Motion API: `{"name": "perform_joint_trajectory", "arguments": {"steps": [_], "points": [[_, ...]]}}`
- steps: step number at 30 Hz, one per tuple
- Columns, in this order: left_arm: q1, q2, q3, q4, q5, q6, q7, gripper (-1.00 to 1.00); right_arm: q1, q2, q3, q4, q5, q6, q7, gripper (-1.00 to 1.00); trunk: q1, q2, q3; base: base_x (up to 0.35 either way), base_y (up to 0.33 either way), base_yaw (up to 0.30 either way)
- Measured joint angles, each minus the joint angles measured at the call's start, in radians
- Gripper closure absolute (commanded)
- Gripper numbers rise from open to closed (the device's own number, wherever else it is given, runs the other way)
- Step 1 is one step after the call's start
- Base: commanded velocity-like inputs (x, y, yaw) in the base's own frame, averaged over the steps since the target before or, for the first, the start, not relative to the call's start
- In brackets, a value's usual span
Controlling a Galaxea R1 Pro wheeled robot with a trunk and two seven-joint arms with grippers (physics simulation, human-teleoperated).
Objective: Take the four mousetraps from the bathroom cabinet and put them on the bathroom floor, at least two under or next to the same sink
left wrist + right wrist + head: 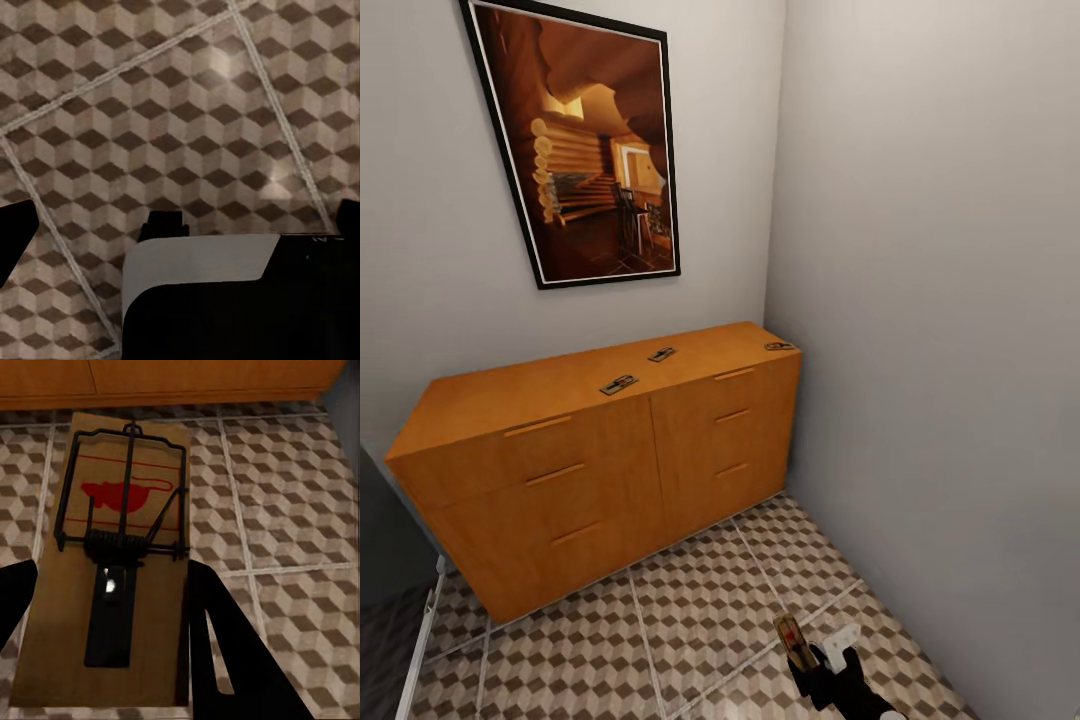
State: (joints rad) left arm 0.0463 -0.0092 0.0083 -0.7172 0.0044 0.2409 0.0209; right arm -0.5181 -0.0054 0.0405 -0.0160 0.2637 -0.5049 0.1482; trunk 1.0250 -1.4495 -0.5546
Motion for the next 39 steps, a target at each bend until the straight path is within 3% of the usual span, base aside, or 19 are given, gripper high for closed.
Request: {"name": "perform_joint_trajectory", "arguments": {"steps": [3, 5, 8, 14, 21, 33, 37, 39], "points": [[-0.003, -0.010, 0.000, -0.196, 0.000, 0.155, -0.004, -1.00, 0.026, 0.016, -0.002, 0.000, -0.001, -0.039, -0.069, 1.00, 0.000, 0.000, 0.000, 0.000, 0.000, 0.000], [-0.008, -0.023, -0.001, -0.307, 0.000, 0.209, -0.004, -1.00, 0.038, 0.027, -0.002, 0.000, -0.001, -0.071, -0.137, 1.00, 0.000, 0.000, 0.000, 0.000, 0.000, 0.000], [-0.041, -0.046, -0.001, -0.381, -0.003, 0.263, -0.002, -1.00, 0.044, 0.053, -0.001, 0.000, -0.008, -0.113, -0.210, 1.00, 0.000, 0.000, 0.000, 0.000, 0.000, 0.000], [-0.143, -0.061, -0.001, -0.400, -0.014, 0.344, 0.000, -1.00, 0.047, 0.104, -0.004, -0.002, -0.015, -0.146, -0.284, 1.00, 0.000, 0.000, 0.000, 0.000, 0.000, 0.000], [-0.167, -0.062, -0.002, -0.446, -0.048, 0.353, -0.001, -1.00, 0.048, 0.110, -0.007, -0.003, -0.024, -0.150, -0.291, 1.00, 0.000, 0.000, 0.000, 0.000, 0.000, 0.000], [-0.169, -0.062, -0.037, -0.489, -0.053, 0.357, -0.001, -1.00, 0.048, 0.108, -0.007, -0.003, -0.024, -0.149, -0.291, 1.00, 0.000, 0.000, 0.000, 0.000, 0.000, 0.000], [-0.169, -0.064, -0.039, -0.621, -0.055, 0.399, 0.001, -1.00, 0.048, 0.108, -0.007, -0.003, -0.024, -0.149, -0.291, 1.00, 0.000, 0.000, 0.000, 0.000, 0.000, 0.000], [-0.174, -0.065, -0.039, -0.700, -0.056, 0.476, 0.002, -1.00, 0.048, 0.108, -0.007, -0.003, -0.024, -0.149, -0.291, 1.00, 0.000, 0.000, 0.000, 0.000, 0.000, 0.000]]}}
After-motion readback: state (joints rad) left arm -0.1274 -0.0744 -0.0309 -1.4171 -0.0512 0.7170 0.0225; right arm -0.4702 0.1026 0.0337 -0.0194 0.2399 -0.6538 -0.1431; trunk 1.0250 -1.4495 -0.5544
